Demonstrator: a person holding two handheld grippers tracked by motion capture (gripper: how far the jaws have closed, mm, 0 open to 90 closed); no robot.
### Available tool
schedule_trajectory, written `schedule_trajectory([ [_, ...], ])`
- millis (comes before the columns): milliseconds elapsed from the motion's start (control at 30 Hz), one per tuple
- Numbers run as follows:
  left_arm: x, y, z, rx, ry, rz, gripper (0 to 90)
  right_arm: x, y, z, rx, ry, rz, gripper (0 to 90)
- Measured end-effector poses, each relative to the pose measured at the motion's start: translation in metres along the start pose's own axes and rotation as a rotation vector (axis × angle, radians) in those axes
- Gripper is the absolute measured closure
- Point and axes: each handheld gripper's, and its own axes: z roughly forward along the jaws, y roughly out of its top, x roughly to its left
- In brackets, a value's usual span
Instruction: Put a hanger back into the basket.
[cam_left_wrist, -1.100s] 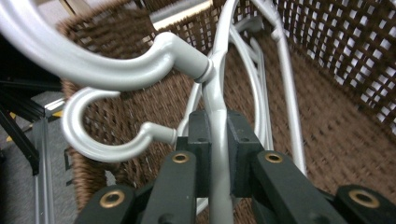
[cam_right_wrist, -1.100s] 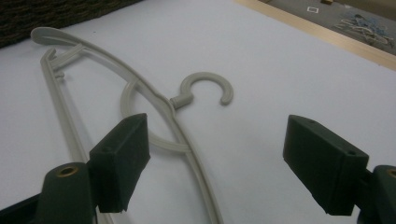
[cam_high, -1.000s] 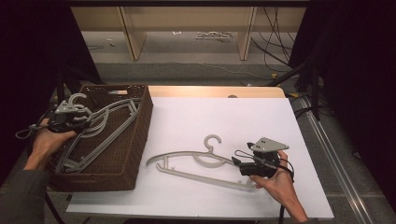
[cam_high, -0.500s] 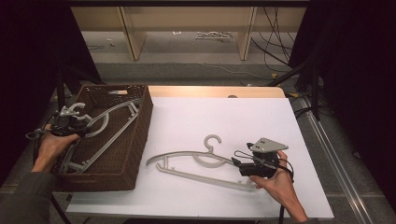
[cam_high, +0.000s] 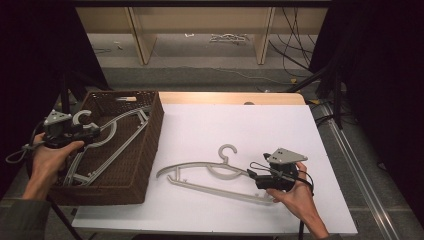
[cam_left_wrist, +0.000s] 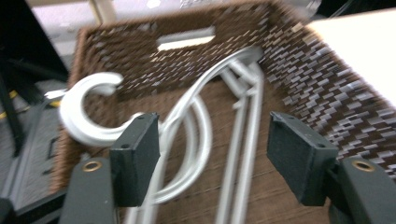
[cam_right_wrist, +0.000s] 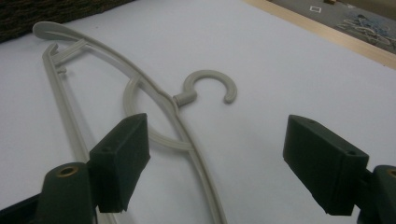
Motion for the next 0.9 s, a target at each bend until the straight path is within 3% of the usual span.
schedule_trajectory([
  [67,-0.015,-0.001,-0.009,-0.050,-0.045,-0.029,31.3,0.000,0.000,0.001,-0.001,-0.001,0.002,23.7],
  [100,-0.015,-0.001,-0.009,-0.050,-0.045,-0.029,30.4,0.000,0.000,0.001,-0.001,-0.001,0.002,23.7],
  [167,-0.026,-0.002,-0.014,-0.081,-0.082,-0.033,27.7,0.001,-0.001,0.001,-0.001,0.002,-0.002,23.7],
  [200,-0.038,-0.003,-0.019,-0.113,-0.114,-0.031,26.4,0.001,-0.001,0.002,0.003,0.004,-0.003,23.6],
  [233,-0.038,-0.003,-0.019,-0.113,-0.114,-0.031,25.4,0.001,-0.001,0.002,0.003,0.004,-0.003,23.6],
  [433,-0.075,-0.002,-0.035,-0.208,-0.230,-0.026,19.6,0.002,-0.001,0.003,0.002,0.004,0.000,23.6],
  [533,-0.092,-0.003,-0.040,-0.241,-0.281,-0.030,18.2,0.002,-0.001,0.002,-0.006,0.003,0.008,23.6],
  [733,-0.113,-0.011,-0.044,-0.289,-0.335,-0.026,17.7,0.001,-0.002,0.001,-0.020,0.005,0.007,23.6],
  [900,-0.139,-0.024,-0.045,-0.307,-0.402,0.017,17.1,0.002,-0.002,0.001,-0.031,0.012,0.017,23.6],
])
